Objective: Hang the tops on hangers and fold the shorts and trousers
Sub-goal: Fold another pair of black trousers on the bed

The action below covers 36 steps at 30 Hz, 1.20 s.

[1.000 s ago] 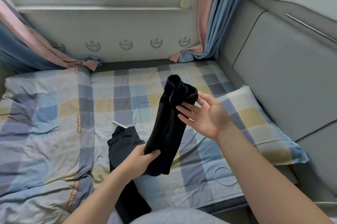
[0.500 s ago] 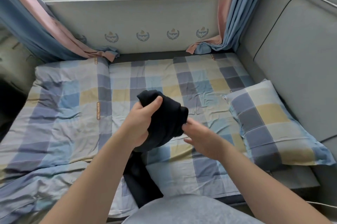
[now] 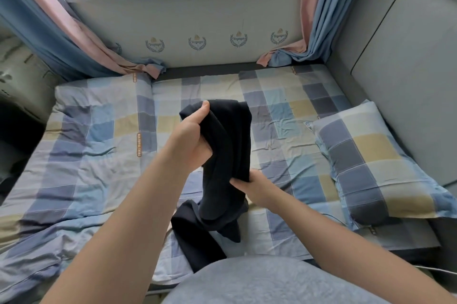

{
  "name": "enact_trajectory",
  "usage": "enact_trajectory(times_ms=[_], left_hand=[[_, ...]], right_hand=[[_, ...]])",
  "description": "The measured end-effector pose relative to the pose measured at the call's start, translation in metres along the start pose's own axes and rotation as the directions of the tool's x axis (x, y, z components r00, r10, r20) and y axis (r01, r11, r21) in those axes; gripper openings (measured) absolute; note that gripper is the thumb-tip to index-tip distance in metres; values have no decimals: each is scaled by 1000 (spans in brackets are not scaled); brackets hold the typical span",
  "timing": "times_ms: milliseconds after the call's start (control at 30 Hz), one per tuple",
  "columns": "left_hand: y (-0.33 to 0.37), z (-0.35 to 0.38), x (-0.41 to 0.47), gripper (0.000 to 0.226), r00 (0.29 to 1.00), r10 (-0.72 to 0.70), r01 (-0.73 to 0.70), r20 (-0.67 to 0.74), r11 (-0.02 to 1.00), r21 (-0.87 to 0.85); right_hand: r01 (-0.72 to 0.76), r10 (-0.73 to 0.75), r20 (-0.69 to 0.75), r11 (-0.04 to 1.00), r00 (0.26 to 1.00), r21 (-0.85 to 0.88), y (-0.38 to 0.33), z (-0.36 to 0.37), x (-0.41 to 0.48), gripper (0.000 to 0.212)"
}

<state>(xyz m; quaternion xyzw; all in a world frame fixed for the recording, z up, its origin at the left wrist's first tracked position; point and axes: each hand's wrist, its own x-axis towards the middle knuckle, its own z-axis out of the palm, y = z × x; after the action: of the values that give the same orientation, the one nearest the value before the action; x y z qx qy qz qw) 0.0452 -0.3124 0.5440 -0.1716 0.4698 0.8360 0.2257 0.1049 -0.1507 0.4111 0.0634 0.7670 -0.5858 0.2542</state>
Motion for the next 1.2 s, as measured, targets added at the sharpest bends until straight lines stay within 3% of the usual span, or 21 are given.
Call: enact_trajectory(times_ms=[133,233,367,533,633,700,767,867,1000,1033,1133,1200], left_hand=[[-13,-27,11,63,998,-41,34,55,991,130],[-35,-50,11,76,997,-69,59,32,967,249],[-77,-77,11,101,986,-158,139,43,949,284],[-115,-85,6,63,970,-141,15,198,847,531],[-128,-82,7,26,988,15,-117,151,704,700],[-127,-80,11,14,993,88,-117,78,666,736],[-121,-77,13,8,995,96,-84,25,678,730],[-102,-70,13,12,989,141,-135,42,758,638],[-73,-54,5,24,969,246,-219,25,806,550],[-66,-51,2,29,965,262,-222,1,816,534],[-48,-40,-7,44,961,276,-246,7,843,478],[-39,-33,-12,39,961,273,-262,44,852,453]], right_hand=[[-8,14,-41,988,999,153,1,-4,-11,16],[63,-35,-112,964,993,259,-12,-11,-15,22],[165,-85,-242,928,967,334,-44,-23,-18,18],[218,-96,-325,905,941,366,-72,-35,-23,16],[227,-91,-295,852,951,471,-84,-37,-22,17],[226,-84,-279,816,957,532,-89,-39,-21,20],[217,-102,-231,806,968,551,-90,-43,-21,24],[173,-123,-144,890,982,421,-81,-46,-23,37],[79,-62,-78,966,995,247,-54,-38,-28,83],[61,-54,-37,968,998,242,-48,-35,-30,84],[55,-86,115,967,990,250,-34,-21,-35,57],[72,-100,112,971,989,228,-28,-10,-35,48]])
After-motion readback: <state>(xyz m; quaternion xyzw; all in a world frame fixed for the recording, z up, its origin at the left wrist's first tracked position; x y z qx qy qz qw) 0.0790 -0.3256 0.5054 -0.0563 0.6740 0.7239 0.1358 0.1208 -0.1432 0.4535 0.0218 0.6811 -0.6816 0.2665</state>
